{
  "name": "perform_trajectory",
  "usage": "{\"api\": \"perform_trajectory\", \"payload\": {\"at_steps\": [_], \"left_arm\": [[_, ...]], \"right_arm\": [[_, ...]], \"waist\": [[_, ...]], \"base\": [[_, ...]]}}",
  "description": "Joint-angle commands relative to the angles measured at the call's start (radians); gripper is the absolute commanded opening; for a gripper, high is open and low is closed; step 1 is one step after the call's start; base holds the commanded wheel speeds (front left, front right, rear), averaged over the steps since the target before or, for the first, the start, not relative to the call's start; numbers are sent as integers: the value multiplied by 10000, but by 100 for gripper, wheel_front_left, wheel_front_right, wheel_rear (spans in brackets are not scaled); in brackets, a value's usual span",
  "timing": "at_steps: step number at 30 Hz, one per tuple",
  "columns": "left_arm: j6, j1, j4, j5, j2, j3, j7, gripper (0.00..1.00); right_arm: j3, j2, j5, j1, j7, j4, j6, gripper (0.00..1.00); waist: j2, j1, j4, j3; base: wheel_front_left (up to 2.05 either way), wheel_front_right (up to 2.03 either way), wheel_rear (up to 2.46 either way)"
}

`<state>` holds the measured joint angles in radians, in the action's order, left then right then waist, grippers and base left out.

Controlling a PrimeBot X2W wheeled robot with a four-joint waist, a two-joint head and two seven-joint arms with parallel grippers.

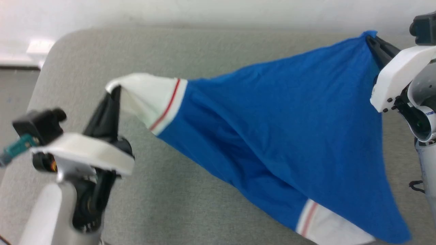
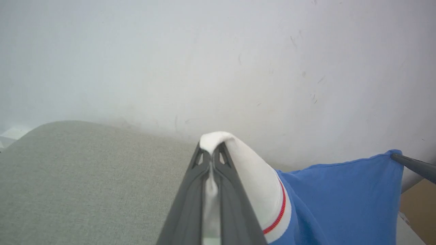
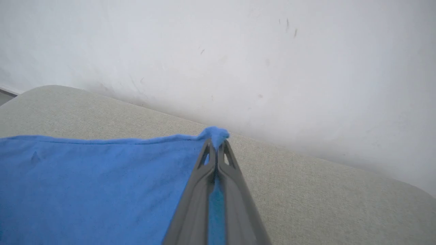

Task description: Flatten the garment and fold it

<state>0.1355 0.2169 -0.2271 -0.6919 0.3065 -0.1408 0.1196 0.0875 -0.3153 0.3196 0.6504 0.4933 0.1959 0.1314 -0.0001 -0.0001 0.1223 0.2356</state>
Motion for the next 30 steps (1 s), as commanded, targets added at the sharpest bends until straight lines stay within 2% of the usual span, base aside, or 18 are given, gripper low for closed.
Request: {"api": "perform_trajectory", "payload": {"at_steps": [1, 8, 17, 25, 30], "left_arm": [[114, 657, 209, 236, 87, 63, -60, 0], [44, 3409, 1352, 826, 153, -175, -40, 0], [-455, 6961, 3896, 1415, 386, -727, 475, 0], [-684, 8550, 5489, 1882, 704, -909, 363, 0], [-589, 9542, 6366, 2164, 893, -900, 242, 0]], "right_arm": [[-116, 147, -7, -73, -300, -75, -7, 0], [-223, 471, -400, 677, -1075, 100, -7, 0], [276, 943, -636, 2652, -1238, 1194, -7, 0], [694, 1344, -886, 4140, -1541, 2452, -7, 0], [836, 1600, -1192, 5115, -1754, 3416, -7, 0]], "waist": [[1, 1, -959, -1142], [1, 1, -1272, -1595], [1, 1, -1694, -1617], [1, 1, -2123, -1433], [1, 1, -2385, -1059]], "base": [[0, 0, 0], [0, 0, 0], [0, 0, 0], [0, 0, 0], [0, 0, 0]]}}
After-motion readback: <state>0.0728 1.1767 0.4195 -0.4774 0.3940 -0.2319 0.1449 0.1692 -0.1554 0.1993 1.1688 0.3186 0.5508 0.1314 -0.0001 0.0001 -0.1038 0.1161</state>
